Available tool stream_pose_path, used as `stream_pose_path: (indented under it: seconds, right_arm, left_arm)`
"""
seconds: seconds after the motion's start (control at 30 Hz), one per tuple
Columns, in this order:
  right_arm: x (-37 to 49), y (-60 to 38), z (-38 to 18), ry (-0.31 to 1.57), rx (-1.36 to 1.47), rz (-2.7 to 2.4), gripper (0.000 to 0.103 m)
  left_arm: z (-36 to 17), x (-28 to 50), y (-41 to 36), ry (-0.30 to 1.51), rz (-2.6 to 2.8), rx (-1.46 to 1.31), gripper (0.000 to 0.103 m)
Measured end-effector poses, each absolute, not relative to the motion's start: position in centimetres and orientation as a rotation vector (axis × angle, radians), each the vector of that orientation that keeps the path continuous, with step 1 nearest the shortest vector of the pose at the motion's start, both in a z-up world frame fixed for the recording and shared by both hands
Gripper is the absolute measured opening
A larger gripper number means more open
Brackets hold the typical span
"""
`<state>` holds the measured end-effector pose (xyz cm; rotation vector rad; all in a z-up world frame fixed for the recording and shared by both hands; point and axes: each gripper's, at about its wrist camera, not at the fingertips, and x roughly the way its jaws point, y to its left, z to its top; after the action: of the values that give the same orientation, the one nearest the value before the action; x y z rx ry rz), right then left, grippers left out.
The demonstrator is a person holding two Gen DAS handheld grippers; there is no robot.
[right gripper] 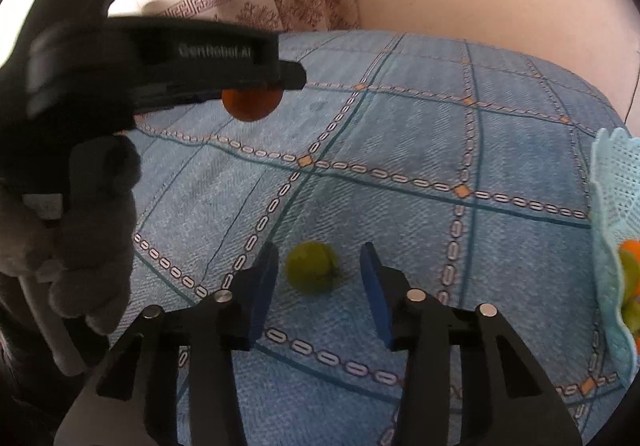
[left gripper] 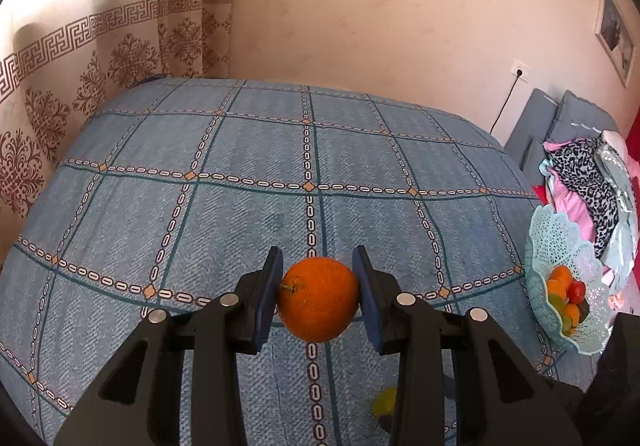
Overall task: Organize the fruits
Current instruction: 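Grasp the last green lime with the right tool while the left tool holds the orange, then carry the orange and green lime over the blue basket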
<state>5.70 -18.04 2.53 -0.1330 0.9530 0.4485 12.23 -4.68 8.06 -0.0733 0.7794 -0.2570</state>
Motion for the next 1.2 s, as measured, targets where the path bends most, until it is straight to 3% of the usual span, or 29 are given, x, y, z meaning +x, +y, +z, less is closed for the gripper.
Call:
stream_pose_path:
  seconds: [0.33, 1.2]
  right_arm:
    - [5.9, -17.1, 1.2, 0.97, -0.178, 0.428, 0.033]
    - [3.9, -23.6, 7.5, 0.83, -0.041, 0.323, 0.032]
  left_arm:
    - [7.7, 12.1, -4.5, 0.785, -0.262, -0.08, 0.036]
    - [7.5, 11.3, -6.4, 0.786, -0.316, -0.043, 0.036]
